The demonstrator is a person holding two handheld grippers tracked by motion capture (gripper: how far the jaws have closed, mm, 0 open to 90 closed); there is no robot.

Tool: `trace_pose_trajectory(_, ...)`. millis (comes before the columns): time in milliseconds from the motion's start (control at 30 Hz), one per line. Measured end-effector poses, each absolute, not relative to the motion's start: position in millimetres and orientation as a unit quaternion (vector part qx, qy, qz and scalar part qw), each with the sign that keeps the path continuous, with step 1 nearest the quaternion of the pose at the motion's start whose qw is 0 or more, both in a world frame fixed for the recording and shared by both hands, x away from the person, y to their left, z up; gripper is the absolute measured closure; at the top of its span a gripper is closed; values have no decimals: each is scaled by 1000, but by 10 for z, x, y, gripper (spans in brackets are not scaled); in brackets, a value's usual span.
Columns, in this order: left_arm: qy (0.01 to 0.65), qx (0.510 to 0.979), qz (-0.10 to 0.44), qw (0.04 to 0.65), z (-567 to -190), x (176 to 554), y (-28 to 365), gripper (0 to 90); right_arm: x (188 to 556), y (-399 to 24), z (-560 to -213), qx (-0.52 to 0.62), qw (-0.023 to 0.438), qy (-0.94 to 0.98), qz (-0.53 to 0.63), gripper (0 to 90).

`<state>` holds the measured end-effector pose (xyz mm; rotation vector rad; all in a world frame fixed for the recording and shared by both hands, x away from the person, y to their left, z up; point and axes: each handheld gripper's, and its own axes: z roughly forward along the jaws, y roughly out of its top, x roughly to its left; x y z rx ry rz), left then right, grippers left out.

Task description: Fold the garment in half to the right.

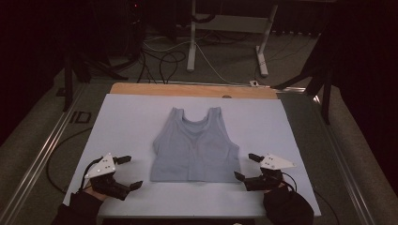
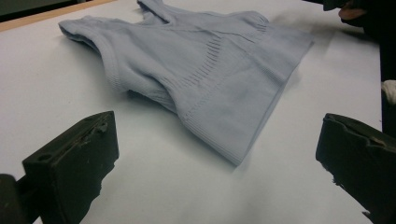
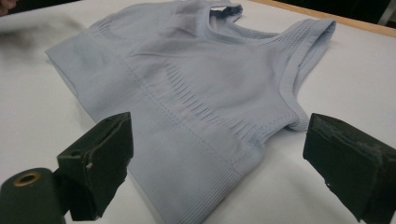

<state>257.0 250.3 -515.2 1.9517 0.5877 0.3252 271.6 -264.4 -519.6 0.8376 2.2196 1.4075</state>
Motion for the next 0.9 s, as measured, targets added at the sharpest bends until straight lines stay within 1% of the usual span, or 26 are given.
trace_pose_trajectory(300, 240, 815, 130, 510, -5138, 2562, 2464, 4, 2724, -2603, -5179, 297, 180, 792, 502, 85)
trace_pose_trajectory(467, 232, 820, 127, 508, -5098, 2549, 2415, 4, 2720, -2602, -5115, 302, 169, 784, 515, 85)
trace_pose_trajectory(700, 226, 822, 116, 509, -5011, 2558, 2336, 4, 2693, -2570, -4927, 290, 180, 782, 521, 85)
trace_pose_trajectory(900, 219, 830, 106, 502, -4889, 2590, 2277, 4, 2786, -2527, -4745, 284, 193, 784, 517, 85)
